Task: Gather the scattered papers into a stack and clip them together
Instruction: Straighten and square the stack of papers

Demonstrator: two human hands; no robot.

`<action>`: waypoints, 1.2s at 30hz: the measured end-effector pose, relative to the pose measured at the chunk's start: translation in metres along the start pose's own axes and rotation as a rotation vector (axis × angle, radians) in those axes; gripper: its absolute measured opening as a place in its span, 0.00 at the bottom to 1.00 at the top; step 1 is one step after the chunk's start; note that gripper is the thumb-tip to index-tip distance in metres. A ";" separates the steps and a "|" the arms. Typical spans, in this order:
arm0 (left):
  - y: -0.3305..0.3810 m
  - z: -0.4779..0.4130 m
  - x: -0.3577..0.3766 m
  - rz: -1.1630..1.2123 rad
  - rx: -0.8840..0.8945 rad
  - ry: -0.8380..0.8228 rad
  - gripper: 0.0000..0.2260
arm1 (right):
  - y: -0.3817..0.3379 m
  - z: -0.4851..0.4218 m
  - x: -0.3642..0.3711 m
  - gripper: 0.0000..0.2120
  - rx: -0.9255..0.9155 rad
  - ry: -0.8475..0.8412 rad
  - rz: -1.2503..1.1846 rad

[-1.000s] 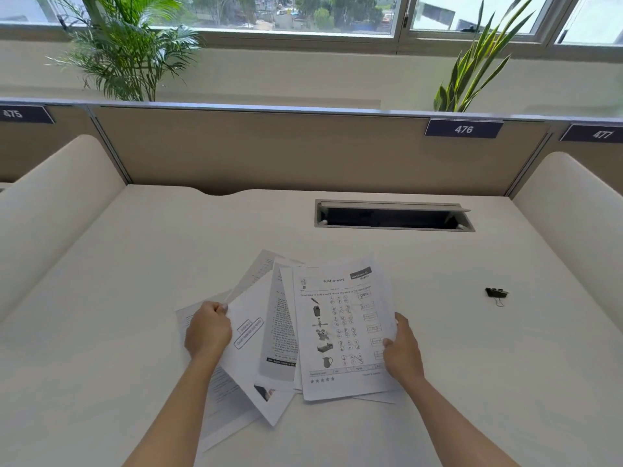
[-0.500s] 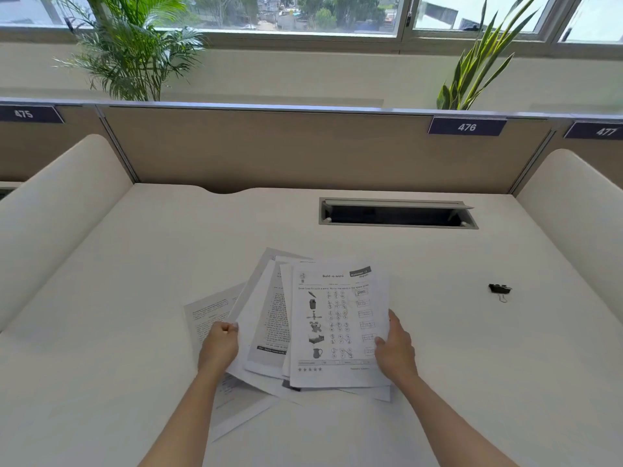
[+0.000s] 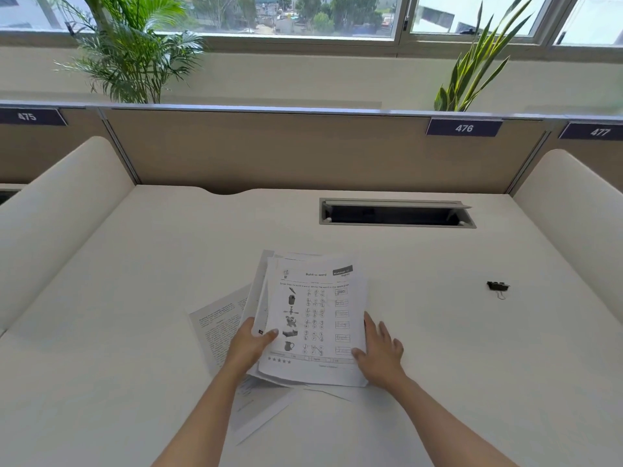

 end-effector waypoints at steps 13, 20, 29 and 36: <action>0.002 0.005 0.001 0.244 0.022 0.040 0.19 | 0.005 0.001 -0.007 0.35 0.021 0.042 -0.237; 0.013 0.011 0.010 0.437 0.069 -0.042 0.19 | -0.018 0.006 -0.041 0.15 -0.040 -0.024 -1.030; 0.066 0.022 0.012 0.549 0.223 -0.085 0.17 | -0.020 0.012 -0.080 0.11 -0.100 0.127 -1.122; 0.109 0.034 0.011 0.720 0.332 0.054 0.04 | -0.016 0.017 -0.075 0.09 -0.078 0.115 -1.063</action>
Point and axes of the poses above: each hand's wrist, its own z-axis away from the middle knuckle, its own x-axis out of the palm, y = z × x, the point moved 8 cm from there along -z, towards the middle knuckle, and after that the axes turned 1 degree about z, right-handed, at the moved point
